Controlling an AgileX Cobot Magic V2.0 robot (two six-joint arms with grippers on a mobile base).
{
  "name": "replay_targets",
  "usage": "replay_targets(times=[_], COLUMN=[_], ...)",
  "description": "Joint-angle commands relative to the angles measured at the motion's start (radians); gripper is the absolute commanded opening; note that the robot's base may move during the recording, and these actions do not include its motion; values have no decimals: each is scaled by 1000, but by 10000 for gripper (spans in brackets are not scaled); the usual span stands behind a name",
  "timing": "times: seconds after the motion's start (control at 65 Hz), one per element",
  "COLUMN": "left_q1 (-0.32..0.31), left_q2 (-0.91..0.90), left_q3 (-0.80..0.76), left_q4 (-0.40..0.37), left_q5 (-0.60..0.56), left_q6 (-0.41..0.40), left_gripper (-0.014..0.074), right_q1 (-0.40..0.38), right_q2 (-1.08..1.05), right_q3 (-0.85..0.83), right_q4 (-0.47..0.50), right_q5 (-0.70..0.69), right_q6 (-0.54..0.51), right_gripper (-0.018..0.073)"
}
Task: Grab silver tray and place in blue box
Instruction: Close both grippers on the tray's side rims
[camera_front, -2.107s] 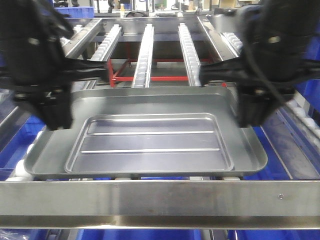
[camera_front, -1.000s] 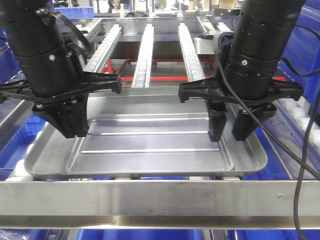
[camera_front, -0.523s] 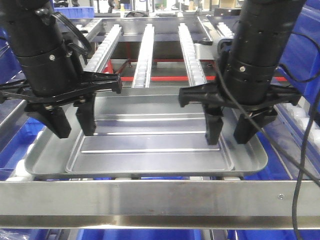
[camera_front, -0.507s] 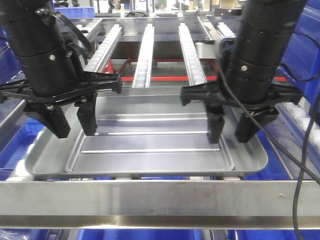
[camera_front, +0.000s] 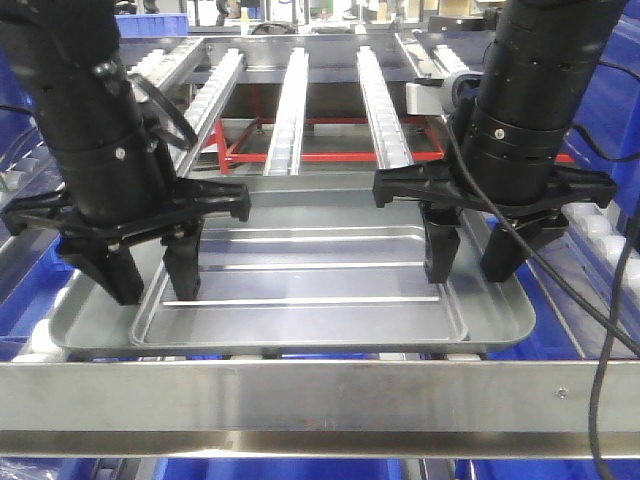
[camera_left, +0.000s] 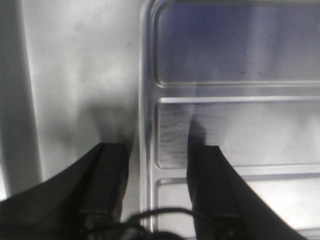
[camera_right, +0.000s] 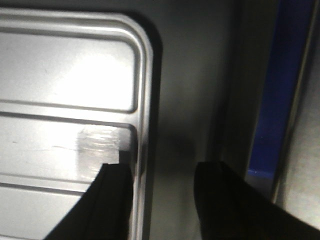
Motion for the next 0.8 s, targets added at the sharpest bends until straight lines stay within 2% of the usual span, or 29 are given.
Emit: replay_targets(times=[0.0,0.784], left_q1=[-7,-5], left_q2=[-33,-22], left_q3=[-24,-24], left_q4=[3,-2], left_q5=[-27,-33], left_q6=[3,-16], left_gripper=[218,218], right_q1=[-4,-4], right_q2=[-39,-25], right_q3=[-32,-32], right_q4=[-6,-6], right_q5=[-46,-49], right_q6=[-5,-5], right_gripper=[412,381])
